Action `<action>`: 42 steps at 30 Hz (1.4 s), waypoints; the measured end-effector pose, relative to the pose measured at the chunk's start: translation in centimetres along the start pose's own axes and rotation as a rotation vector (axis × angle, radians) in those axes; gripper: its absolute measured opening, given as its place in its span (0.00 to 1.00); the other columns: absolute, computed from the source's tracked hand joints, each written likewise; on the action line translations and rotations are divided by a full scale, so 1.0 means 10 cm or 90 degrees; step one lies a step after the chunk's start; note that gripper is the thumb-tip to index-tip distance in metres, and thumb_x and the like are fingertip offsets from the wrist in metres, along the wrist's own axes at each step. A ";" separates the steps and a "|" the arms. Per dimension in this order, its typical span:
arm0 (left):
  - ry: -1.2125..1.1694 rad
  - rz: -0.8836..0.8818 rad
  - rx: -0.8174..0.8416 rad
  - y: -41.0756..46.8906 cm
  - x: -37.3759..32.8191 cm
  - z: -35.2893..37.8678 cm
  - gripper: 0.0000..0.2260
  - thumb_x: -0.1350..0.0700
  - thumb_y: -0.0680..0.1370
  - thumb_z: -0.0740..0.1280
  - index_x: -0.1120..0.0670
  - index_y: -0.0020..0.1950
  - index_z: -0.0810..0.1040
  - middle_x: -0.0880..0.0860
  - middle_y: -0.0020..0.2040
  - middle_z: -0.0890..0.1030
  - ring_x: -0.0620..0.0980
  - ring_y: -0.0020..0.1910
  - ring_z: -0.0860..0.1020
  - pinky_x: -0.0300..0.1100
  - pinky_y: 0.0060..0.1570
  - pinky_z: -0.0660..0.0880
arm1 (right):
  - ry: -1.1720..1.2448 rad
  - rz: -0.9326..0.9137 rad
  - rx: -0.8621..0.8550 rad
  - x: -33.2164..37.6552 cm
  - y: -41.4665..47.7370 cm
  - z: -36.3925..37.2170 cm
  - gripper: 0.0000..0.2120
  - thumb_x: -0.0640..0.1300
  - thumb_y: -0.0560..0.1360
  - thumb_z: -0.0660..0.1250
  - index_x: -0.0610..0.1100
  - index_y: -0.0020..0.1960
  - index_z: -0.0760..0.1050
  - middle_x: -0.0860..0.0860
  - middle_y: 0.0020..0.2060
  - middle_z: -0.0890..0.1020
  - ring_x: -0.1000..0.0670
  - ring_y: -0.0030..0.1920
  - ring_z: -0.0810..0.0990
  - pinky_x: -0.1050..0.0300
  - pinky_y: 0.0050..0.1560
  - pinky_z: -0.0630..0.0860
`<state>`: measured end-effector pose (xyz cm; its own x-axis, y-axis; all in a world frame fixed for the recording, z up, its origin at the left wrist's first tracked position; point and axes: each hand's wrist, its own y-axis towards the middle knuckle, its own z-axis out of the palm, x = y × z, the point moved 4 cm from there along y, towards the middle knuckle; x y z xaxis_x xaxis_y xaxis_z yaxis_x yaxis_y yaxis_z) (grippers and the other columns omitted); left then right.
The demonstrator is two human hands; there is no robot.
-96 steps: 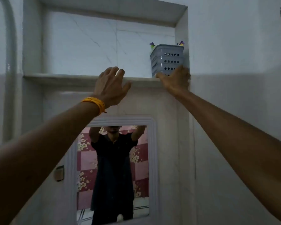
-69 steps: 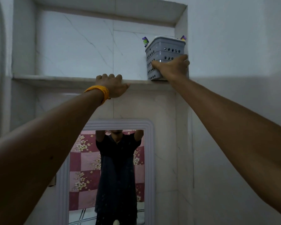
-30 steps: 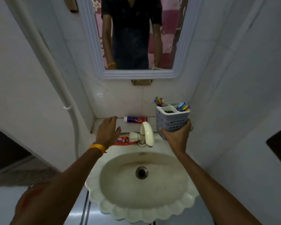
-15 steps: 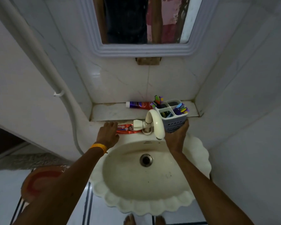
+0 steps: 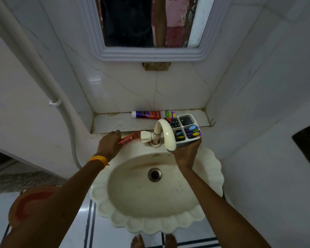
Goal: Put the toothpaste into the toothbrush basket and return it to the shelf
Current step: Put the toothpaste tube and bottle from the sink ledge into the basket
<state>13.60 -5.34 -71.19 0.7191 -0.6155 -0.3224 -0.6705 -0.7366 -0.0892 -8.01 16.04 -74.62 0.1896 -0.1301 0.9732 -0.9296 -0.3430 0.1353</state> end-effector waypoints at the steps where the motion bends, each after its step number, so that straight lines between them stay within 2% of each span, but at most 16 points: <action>1: -0.020 0.001 0.002 -0.02 0.01 -0.05 0.13 0.52 0.78 0.69 0.60 0.52 0.74 0.61 0.48 0.82 0.56 0.40 0.76 0.44 0.38 0.67 | 0.000 -0.005 0.000 -0.02 0.00 0.00 0.59 0.40 0.53 0.90 0.56 0.74 0.59 0.46 0.72 0.74 0.47 0.72 0.78 0.38 0.67 0.80; 4: -0.090 -0.001 -0.008 -0.04 0.05 -0.18 0.11 0.56 0.76 0.71 0.60 0.54 0.77 0.61 0.48 0.84 0.59 0.44 0.80 0.42 0.40 0.68 | 0.011 -0.002 0.013 -0.08 0.03 -0.02 0.59 0.41 0.51 0.90 0.57 0.73 0.60 0.47 0.71 0.75 0.47 0.71 0.78 0.36 0.65 0.81; 7: -0.129 0.006 -0.089 -0.03 0.07 -0.46 0.09 0.58 0.75 0.72 0.57 0.54 0.79 0.59 0.48 0.85 0.56 0.44 0.81 0.41 0.41 0.73 | 0.015 -0.003 0.020 -0.03 0.02 -0.03 0.60 0.46 0.49 0.90 0.56 0.72 0.60 0.48 0.71 0.75 0.48 0.71 0.78 0.38 0.67 0.80; 10: -0.131 0.050 -0.172 -0.03 -0.05 -0.89 0.08 0.58 0.75 0.71 0.56 0.54 0.80 0.58 0.48 0.85 0.57 0.43 0.82 0.44 0.44 0.77 | 0.023 -0.014 0.014 -0.02 0.00 -0.02 0.60 0.42 0.50 0.90 0.56 0.72 0.60 0.48 0.70 0.75 0.50 0.70 0.78 0.39 0.67 0.80; 13: -0.215 0.067 -0.238 -0.07 -0.31 -1.33 0.05 0.56 0.77 0.71 0.55 0.51 0.80 0.54 0.40 0.84 0.51 0.32 0.83 0.42 0.34 0.80 | 0.042 -0.014 0.017 -0.06 0.02 -0.01 0.60 0.42 0.49 0.91 0.65 0.70 0.61 0.50 0.70 0.76 0.48 0.70 0.79 0.35 0.62 0.82; 15: -0.222 0.083 -0.269 -0.08 -0.60 -1.59 0.04 0.55 0.76 0.71 0.55 0.47 0.81 0.50 0.36 0.82 0.47 0.28 0.81 0.37 0.30 0.77 | 0.055 -0.022 0.012 -0.09 0.03 -0.02 0.60 0.41 0.50 0.91 0.67 0.71 0.61 0.55 0.69 0.76 0.50 0.70 0.79 0.35 0.63 0.82; 17: -0.188 0.115 -0.298 -0.06 -0.93 -1.78 0.05 0.54 0.74 0.71 0.54 0.44 0.83 0.50 0.36 0.83 0.48 0.33 0.82 0.38 0.35 0.75 | 0.076 -0.021 0.021 -0.10 0.03 -0.02 0.59 0.41 0.51 0.90 0.66 0.71 0.62 0.58 0.69 0.76 0.50 0.71 0.78 0.37 0.66 0.80; 21: -0.132 0.185 -0.278 0.05 -1.63 -1.91 0.08 0.53 0.74 0.70 0.56 0.45 0.85 0.54 0.41 0.86 0.50 0.40 0.82 0.41 0.44 0.77 | 0.089 -0.010 0.045 -0.14 0.10 0.00 0.59 0.37 0.52 0.90 0.53 0.75 0.64 0.47 0.71 0.76 0.42 0.72 0.78 0.31 0.66 0.79; 24: -0.116 0.205 -0.261 0.13 -2.01 -1.82 0.09 0.52 0.74 0.70 0.57 0.46 0.85 0.55 0.41 0.85 0.51 0.40 0.81 0.46 0.45 0.79 | 0.072 0.002 0.041 -0.15 0.14 -0.01 0.60 0.37 0.50 0.91 0.44 0.75 0.64 0.45 0.69 0.77 0.45 0.70 0.80 0.39 0.65 0.82; 28: -0.099 0.197 -0.278 0.15 -2.26 -1.77 0.10 0.51 0.73 0.70 0.56 0.45 0.85 0.54 0.41 0.84 0.51 0.40 0.80 0.46 0.44 0.78 | 0.017 -0.030 0.045 -0.10 0.13 -0.05 0.56 0.42 0.50 0.91 0.43 0.71 0.65 0.48 0.66 0.77 0.54 0.67 0.79 0.52 0.66 0.81; 32: -0.155 0.180 -0.295 0.14 -2.41 -1.77 0.11 0.49 0.73 0.68 0.55 0.45 0.85 0.53 0.41 0.85 0.50 0.39 0.81 0.46 0.44 0.80 | 0.019 -0.020 0.048 -0.09 0.12 -0.08 0.57 0.44 0.51 0.90 0.41 0.74 0.65 0.47 0.67 0.78 0.49 0.67 0.80 0.51 0.66 0.81; 35: -0.180 0.163 -0.281 0.14 -2.51 -1.73 0.09 0.51 0.74 0.70 0.57 0.45 0.85 0.55 0.41 0.84 0.50 0.40 0.80 0.47 0.44 0.80 | 0.016 -0.009 0.055 -0.08 0.11 -0.09 0.59 0.42 0.51 0.90 0.41 0.75 0.63 0.47 0.68 0.76 0.50 0.68 0.79 0.60 0.66 0.79; 38: -0.139 0.152 -0.248 0.16 -2.58 -1.57 0.09 0.52 0.73 0.70 0.58 0.43 0.84 0.55 0.39 0.83 0.51 0.39 0.79 0.45 0.42 0.76 | 0.010 -0.013 0.061 -0.09 0.10 -0.08 0.59 0.43 0.51 0.90 0.43 0.75 0.63 0.51 0.67 0.75 0.52 0.68 0.78 0.64 0.65 0.78; 40: -0.113 0.130 -0.207 0.17 -2.59 -1.41 0.09 0.54 0.73 0.70 0.59 0.40 0.83 0.54 0.36 0.80 0.51 0.37 0.76 0.43 0.39 0.70 | 0.010 -0.010 0.064 -0.08 0.12 -0.08 0.58 0.43 0.50 0.89 0.44 0.74 0.63 0.53 0.65 0.75 0.53 0.66 0.78 0.66 0.64 0.77; 42: -0.076 0.105 -0.172 0.19 -2.57 -1.26 0.10 0.55 0.73 0.69 0.61 0.37 0.80 0.55 0.34 0.76 0.53 0.35 0.73 0.44 0.37 0.68 | 0.003 -0.010 0.066 -0.07 0.12 -0.08 0.57 0.43 0.50 0.89 0.41 0.73 0.64 0.52 0.64 0.74 0.53 0.65 0.77 0.73 0.63 0.74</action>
<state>-3.90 5.54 -51.23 0.5678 -0.7077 -0.4205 -0.6925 -0.6868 0.2209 -9.52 16.45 -74.98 0.2019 -0.1198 0.9721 -0.8889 -0.4391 0.1305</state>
